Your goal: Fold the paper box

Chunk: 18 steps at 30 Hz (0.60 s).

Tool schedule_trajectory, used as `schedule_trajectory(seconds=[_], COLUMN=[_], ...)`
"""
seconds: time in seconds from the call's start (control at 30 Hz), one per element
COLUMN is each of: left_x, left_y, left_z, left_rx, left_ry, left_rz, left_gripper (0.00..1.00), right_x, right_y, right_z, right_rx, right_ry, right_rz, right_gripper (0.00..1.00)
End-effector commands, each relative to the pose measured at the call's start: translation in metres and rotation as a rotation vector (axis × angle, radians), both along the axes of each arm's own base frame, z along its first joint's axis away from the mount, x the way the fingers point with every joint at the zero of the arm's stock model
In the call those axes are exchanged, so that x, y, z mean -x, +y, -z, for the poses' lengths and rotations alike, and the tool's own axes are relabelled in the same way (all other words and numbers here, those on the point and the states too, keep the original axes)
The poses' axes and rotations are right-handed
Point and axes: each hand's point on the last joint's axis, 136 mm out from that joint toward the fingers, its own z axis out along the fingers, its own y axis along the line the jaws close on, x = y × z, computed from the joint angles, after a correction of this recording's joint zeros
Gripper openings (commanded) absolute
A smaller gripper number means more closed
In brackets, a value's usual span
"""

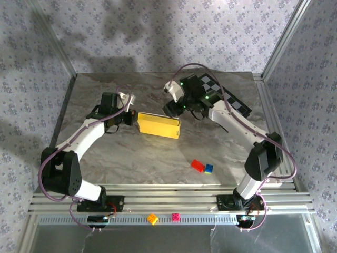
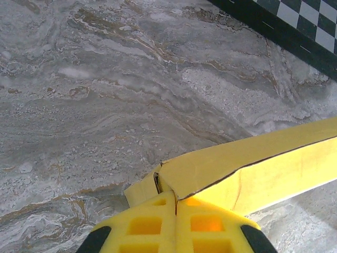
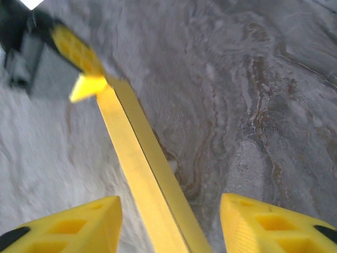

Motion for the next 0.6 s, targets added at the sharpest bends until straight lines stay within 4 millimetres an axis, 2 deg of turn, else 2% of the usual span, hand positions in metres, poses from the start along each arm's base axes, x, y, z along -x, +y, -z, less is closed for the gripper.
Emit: schedule_trajectory(seconds=[0.0, 0.1, 0.2, 0.33, 0.43, 0.5, 0.57], left_x=[0.038, 0.038, 0.039, 0.04, 0.041, 0.041, 0.04], left_y=[0.008, 0.008, 0.009, 0.009, 0.009, 0.009, 0.009], left_z=[0.055, 0.055, 0.055, 0.057, 0.058, 0.058, 0.057], left_rx=[-0.075, -0.073, -0.079, -0.084, -0.086, -0.087, -0.087], left_ry=[0.227, 0.23, 0.226, 0.228, 0.227, 0.226, 0.222], left_rz=[-0.017, -0.025, -0.033, -0.035, -0.04, -0.043, -0.045], left_gripper=[0.0, 0.0, 0.0, 0.0, 0.0, 0.0, 0.0], right_x=[-0.003, 0.015, 0.03, 0.029, 0.031, 0.026, 0.018], right_y=[-0.011, -0.009, 0.01, 0.033, 0.05, 0.056, 0.053], right_z=[-0.017, -0.002, 0.008, 0.016, 0.04, 0.051, 0.054], right_rx=[-0.221, -0.437, -0.578, -0.707, -0.742, -0.786, -0.822], right_ry=[0.254, 0.65, 0.855, 1.051, 1.211, 1.246, 1.221], right_rz=[0.44, 0.781, 0.965, 1.116, 1.205, 1.243, 1.285], right_gripper=[0.51, 0.52, 0.52, 0.55, 0.55, 0.54, 0.52])
